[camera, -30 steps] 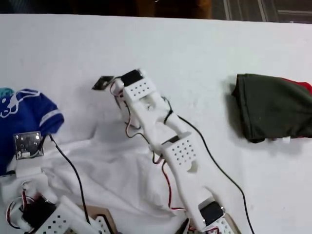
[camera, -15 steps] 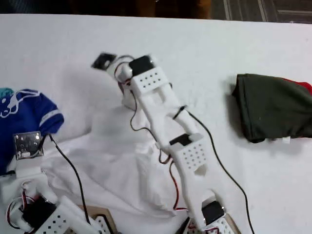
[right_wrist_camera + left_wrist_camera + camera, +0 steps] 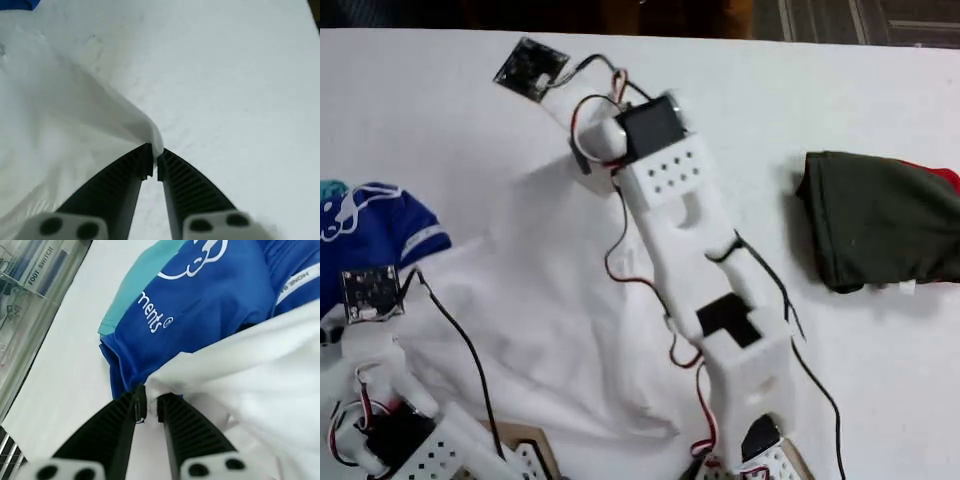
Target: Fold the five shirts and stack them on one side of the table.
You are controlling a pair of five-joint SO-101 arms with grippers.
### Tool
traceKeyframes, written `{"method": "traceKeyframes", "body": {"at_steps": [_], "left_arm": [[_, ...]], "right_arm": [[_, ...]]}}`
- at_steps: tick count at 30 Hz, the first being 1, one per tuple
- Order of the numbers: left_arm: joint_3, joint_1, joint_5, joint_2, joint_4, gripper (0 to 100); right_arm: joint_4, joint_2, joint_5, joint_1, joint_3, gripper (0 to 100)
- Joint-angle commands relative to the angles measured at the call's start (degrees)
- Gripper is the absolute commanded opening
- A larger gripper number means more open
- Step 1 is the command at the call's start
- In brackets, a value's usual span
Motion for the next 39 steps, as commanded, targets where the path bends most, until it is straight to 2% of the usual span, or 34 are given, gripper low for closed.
{"method": "traceKeyframes", "body": {"at_steps": [1,5,10,12,15,18,21,29,33,39], "left_arm": [[-3.21,0.35,0.26,-1.32,-1.93,3],[-7.16,1.76,0.26,-1.32,-2.02,3],[-12.26,4.84,0.44,-1.32,-1.58,3],[-14.55,5.98,3.08,-1.32,-0.26,3],[-19.47,9.14,7.65,-1.23,8.35,3],[-25.10,13.71,10.64,-1.14,17.32,3],[-29.85,15.82,15.21,-1.14,21.63,3],[-37.23,16.09,16.26,-1.14,19.78,3],[-41.89,16.09,18.29,-1.14,19.60,3],[-45.93,16.09,18.20,-1.14,13.71,3]], "right_arm": [[1.19,-7.60,-2.81,0.84,-2.02,2.0],[1.19,-13.23,-6.42,0.40,0.35,2.0],[1.19,-21.67,-6.59,0.75,7.65,2.0],[1.10,-25.36,-6.59,0.84,10.20,2.0],[1.10,-31.16,-7.56,0.57,14.07,2.0],[1.10,-36.97,-12.75,0.40,18.02,2.0],[1.01,-43.74,-16.09,0.40,23.30,2.0],[0.92,-58.59,-16.26,1.10,26.99,2.0],[0.75,-62.29,-16.44,4.70,26.90,2.0],[-1.80,-65.45,-20.57,8.04,23.47,2.0]]}}
